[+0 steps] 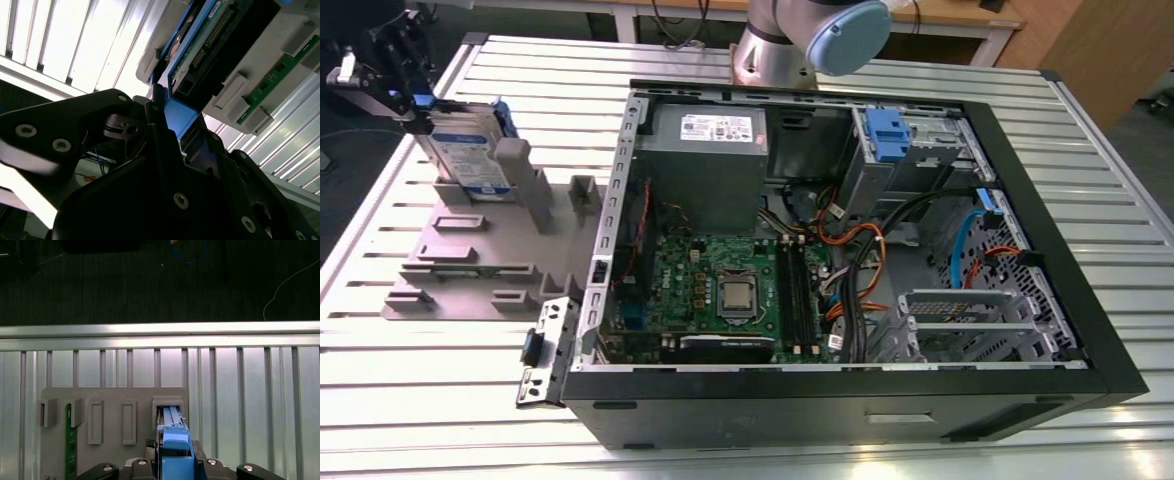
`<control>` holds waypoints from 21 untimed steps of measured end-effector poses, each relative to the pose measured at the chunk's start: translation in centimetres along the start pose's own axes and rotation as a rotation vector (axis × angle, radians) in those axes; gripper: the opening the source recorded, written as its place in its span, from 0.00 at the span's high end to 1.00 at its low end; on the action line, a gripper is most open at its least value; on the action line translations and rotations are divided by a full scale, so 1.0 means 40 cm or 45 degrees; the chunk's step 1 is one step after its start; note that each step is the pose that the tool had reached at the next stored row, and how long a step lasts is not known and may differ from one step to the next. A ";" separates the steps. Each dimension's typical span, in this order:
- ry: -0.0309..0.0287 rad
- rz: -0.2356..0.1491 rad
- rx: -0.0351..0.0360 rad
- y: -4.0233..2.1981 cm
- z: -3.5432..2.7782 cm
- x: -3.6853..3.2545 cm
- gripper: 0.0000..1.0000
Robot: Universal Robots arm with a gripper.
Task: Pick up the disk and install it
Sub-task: 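Pick up the disk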
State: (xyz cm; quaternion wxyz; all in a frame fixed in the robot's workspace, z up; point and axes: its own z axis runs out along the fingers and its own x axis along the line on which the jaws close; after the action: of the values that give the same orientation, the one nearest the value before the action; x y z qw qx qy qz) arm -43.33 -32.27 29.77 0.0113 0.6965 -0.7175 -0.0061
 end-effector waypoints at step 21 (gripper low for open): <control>0.0000 0.000 -0.0001 0.000 0.008 0.000 0.56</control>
State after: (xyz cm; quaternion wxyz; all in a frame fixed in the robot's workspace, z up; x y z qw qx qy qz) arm -43.33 -32.26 29.45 0.0114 0.6965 -0.7175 -0.0062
